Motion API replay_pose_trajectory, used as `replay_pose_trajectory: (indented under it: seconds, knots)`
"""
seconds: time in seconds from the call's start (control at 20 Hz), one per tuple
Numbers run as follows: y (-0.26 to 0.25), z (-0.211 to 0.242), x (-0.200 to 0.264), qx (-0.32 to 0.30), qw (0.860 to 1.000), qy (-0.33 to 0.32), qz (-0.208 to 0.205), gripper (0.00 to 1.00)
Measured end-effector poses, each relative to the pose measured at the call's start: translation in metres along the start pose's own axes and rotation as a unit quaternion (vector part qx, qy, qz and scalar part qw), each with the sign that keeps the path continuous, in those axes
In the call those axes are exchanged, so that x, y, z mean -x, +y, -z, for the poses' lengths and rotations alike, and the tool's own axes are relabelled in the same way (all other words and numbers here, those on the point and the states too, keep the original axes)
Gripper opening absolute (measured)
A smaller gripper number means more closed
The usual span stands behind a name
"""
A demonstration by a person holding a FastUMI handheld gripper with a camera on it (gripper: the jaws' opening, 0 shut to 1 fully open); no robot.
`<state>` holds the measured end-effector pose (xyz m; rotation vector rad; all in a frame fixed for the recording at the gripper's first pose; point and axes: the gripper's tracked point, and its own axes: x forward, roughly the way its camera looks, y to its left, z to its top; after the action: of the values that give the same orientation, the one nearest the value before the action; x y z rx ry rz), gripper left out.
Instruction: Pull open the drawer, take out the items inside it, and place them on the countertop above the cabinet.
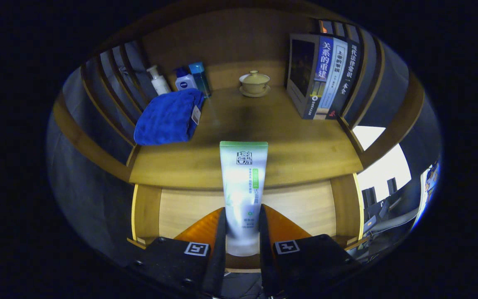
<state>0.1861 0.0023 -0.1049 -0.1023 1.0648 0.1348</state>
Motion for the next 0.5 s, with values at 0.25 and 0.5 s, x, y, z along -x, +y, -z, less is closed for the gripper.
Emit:
replay_pose_trajectory:
  seconds: [0.25,0.5]
  knots:
    - [0.01,-0.035,-0.023,0.001,1.0,-0.009,0.009,0.44]
    - [0.019,-0.069,-0.052,-0.02,0.999,-0.03,0.01,0.44]
